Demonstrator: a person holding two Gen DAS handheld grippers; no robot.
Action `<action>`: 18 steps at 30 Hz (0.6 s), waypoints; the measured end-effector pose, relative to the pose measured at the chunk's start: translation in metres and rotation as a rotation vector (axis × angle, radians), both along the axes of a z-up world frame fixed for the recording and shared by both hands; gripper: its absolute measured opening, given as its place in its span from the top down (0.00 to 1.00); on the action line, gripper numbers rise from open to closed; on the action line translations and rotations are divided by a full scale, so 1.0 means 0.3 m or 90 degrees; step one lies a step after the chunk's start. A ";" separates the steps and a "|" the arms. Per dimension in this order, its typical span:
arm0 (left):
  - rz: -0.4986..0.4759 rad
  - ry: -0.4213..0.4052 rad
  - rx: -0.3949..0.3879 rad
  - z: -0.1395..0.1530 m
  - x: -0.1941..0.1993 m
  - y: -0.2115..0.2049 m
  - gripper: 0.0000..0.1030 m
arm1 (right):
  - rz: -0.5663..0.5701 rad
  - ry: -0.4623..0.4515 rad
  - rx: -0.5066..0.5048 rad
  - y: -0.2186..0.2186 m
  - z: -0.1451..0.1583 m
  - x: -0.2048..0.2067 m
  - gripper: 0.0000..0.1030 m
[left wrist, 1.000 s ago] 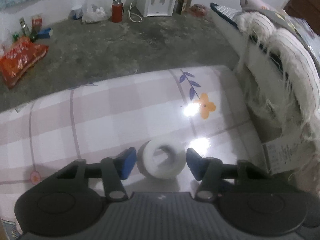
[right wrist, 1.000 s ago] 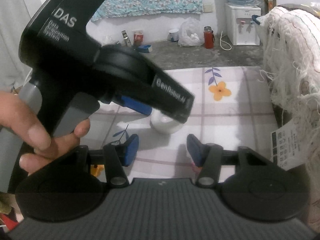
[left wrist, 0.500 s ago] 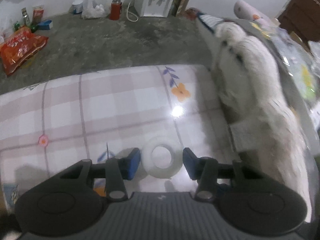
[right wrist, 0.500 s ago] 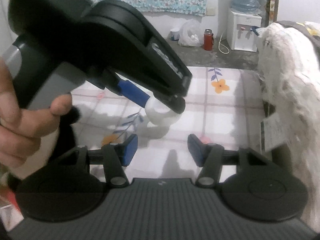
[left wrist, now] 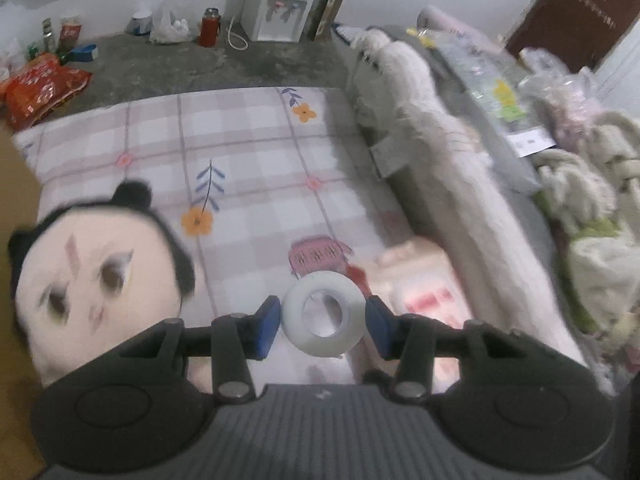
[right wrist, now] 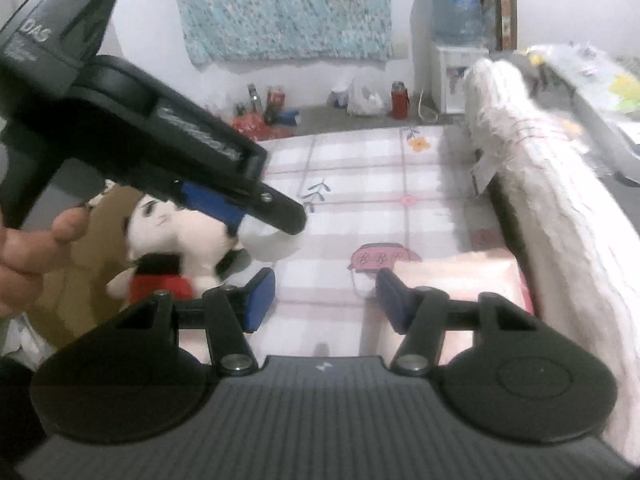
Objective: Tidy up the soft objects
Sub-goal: 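Lift the tape roll off the sheet with the left tool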
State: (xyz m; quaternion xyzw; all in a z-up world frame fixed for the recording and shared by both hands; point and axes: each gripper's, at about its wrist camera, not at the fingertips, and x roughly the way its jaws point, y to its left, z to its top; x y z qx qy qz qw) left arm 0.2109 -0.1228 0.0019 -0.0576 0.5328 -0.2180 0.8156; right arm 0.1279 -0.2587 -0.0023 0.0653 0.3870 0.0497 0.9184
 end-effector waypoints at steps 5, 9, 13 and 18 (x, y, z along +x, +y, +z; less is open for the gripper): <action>0.017 -0.032 -0.016 0.048 -0.195 0.074 0.54 | 0.015 -0.027 0.029 0.059 0.044 -0.167 0.47; 0.046 -0.026 -0.034 0.033 -0.276 0.127 0.54 | 0.043 -0.032 0.002 0.121 0.035 -0.240 0.47; 0.074 -0.006 -0.041 -0.028 -0.307 0.159 0.54 | 0.062 -0.011 -0.002 0.156 0.008 -0.280 0.47; 0.096 0.049 -0.032 -0.173 -0.310 0.174 0.54 | 0.086 0.047 -0.003 0.180 -0.102 -0.269 0.47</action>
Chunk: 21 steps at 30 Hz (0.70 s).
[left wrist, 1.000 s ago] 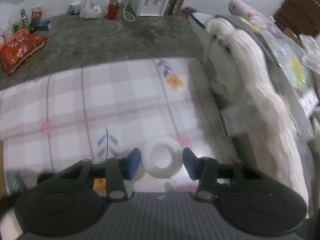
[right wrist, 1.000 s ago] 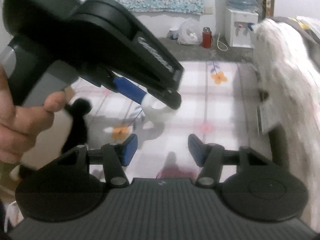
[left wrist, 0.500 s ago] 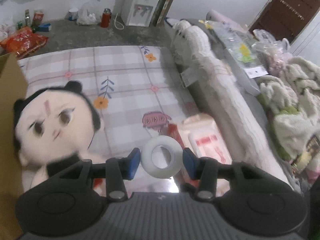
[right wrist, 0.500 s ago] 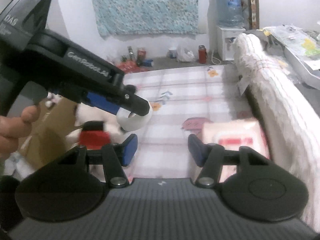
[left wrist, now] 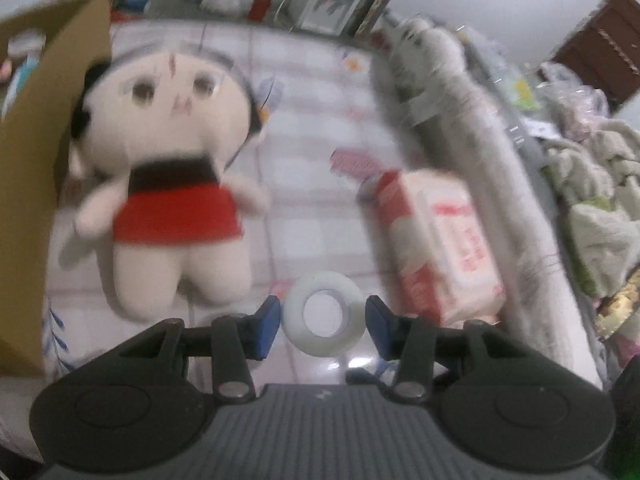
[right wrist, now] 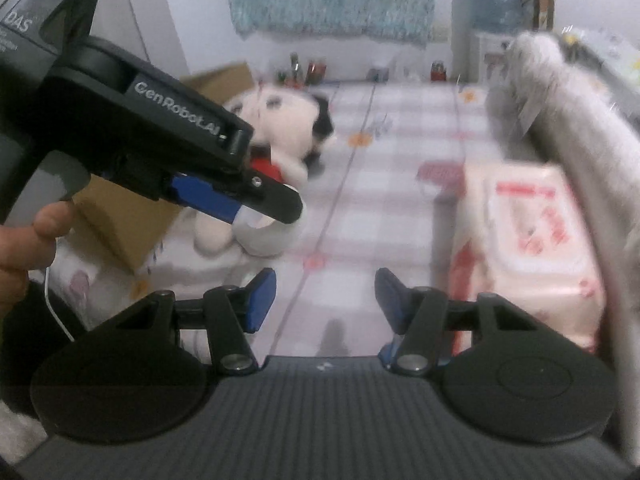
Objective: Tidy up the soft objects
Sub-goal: 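Lift the tape roll off the sheet with the left tool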
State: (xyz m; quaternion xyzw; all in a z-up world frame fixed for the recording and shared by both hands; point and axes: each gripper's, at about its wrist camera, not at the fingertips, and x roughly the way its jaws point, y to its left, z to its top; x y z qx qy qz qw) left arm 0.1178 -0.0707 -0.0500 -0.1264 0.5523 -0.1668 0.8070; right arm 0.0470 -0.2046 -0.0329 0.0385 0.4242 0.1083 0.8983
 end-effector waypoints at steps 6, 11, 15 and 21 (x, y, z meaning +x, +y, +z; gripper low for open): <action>0.025 0.071 0.003 -0.161 0.027 0.005 0.54 | 0.043 0.044 -0.006 0.049 -0.119 0.039 0.47; 0.012 0.068 0.012 -0.192 0.034 -0.011 0.53 | 0.072 0.043 -0.011 0.075 -0.173 0.081 0.46; 0.010 0.071 0.013 -0.192 0.044 -0.017 0.53 | 0.096 0.021 -0.022 0.096 -0.183 0.095 0.45; 0.004 0.062 0.024 -0.190 0.044 -0.027 0.53 | 0.104 -0.007 -0.028 0.108 -0.190 0.091 0.52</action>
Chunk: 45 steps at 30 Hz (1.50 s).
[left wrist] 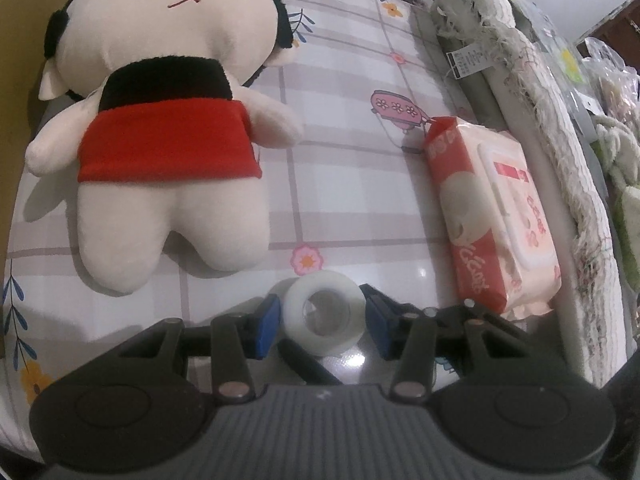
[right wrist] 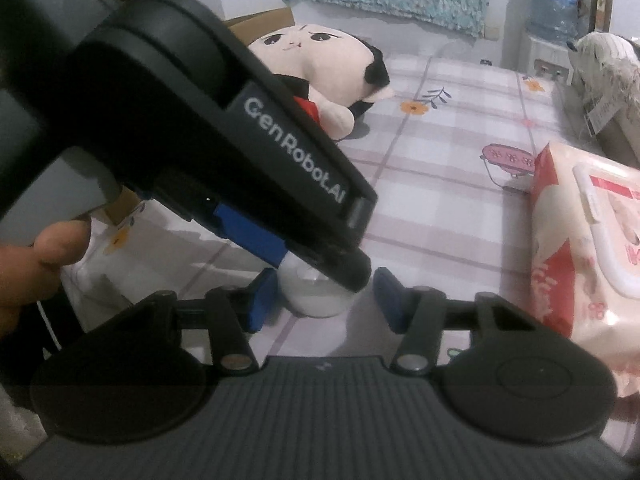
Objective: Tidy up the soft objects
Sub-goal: 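Lift the tape roll off the sheet with the left tool, then carry the tape roll over the box with the left tool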
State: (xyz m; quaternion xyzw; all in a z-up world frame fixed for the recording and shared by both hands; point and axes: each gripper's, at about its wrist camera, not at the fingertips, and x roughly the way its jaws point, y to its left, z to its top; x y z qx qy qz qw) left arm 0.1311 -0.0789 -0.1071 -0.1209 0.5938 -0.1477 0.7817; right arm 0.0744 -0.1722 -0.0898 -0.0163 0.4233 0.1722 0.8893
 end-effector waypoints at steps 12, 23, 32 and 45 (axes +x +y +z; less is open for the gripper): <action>-0.024 -0.039 0.044 0.019 -0.029 -0.042 0.53 | -0.014 -0.018 0.010 -0.012 0.002 -0.023 0.53; -0.029 -0.053 0.055 0.034 -0.066 -0.058 0.53 | -0.027 -0.019 0.020 -0.028 0.004 -0.030 0.53; -0.026 -0.064 0.050 0.054 -0.082 -0.059 0.53 | -0.030 -0.027 0.017 -0.029 0.012 -0.029 0.53; -0.003 -0.142 0.006 0.235 -0.174 0.030 0.54 | -0.019 -0.080 -0.018 0.044 0.182 -0.080 0.53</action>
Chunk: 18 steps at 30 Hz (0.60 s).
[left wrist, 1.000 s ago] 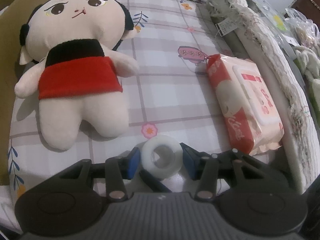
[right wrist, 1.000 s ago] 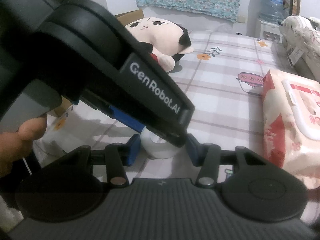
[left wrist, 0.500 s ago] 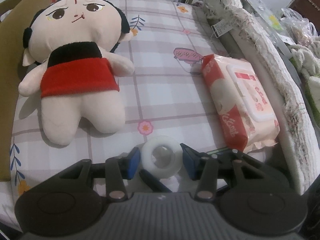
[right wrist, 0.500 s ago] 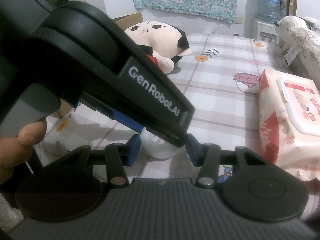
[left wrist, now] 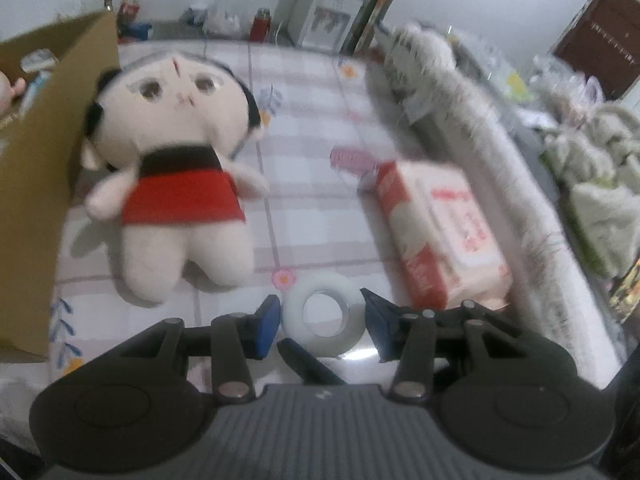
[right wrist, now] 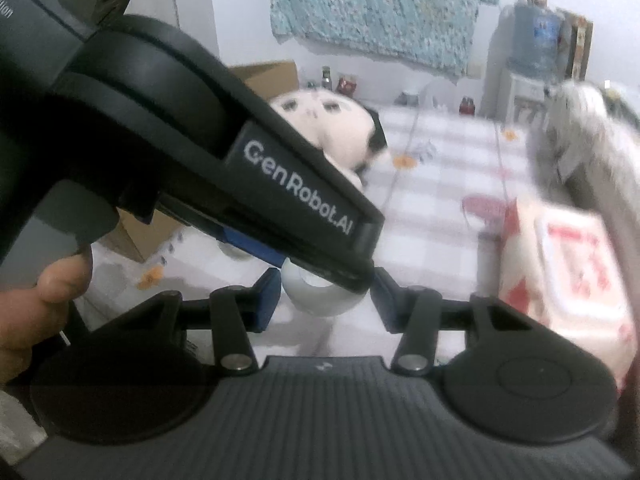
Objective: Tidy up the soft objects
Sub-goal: 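Carry the tape roll over the box with the left tool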
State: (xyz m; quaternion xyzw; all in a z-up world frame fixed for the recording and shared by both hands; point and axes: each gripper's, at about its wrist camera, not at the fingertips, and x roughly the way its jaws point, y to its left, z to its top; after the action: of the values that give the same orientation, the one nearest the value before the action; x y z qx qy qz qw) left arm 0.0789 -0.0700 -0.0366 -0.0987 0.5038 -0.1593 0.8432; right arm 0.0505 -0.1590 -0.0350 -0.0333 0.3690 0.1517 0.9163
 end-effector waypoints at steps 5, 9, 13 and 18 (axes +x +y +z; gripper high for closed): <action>0.042 -0.080 -0.034 0.175 -0.066 0.158 0.54 | 0.049 -0.069 -0.026 0.111 0.152 -0.007 0.53; 0.103 -0.140 -0.032 0.311 -0.106 0.320 0.54 | 0.119 -0.142 -0.016 0.246 0.267 0.018 0.53; 0.176 -0.168 -0.016 0.392 -0.126 0.512 0.53 | 0.194 -0.180 0.020 0.395 0.323 0.071 0.53; 0.253 -0.113 -0.022 0.353 -0.079 0.732 0.54 | 0.270 -0.140 0.059 0.584 0.289 0.185 0.53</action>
State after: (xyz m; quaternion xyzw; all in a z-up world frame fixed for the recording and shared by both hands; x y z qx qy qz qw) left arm 0.0553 0.1498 0.0692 -0.1961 0.3953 -0.0068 0.8974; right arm 0.1060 0.0161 0.0516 -0.0843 0.2448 0.3527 0.8992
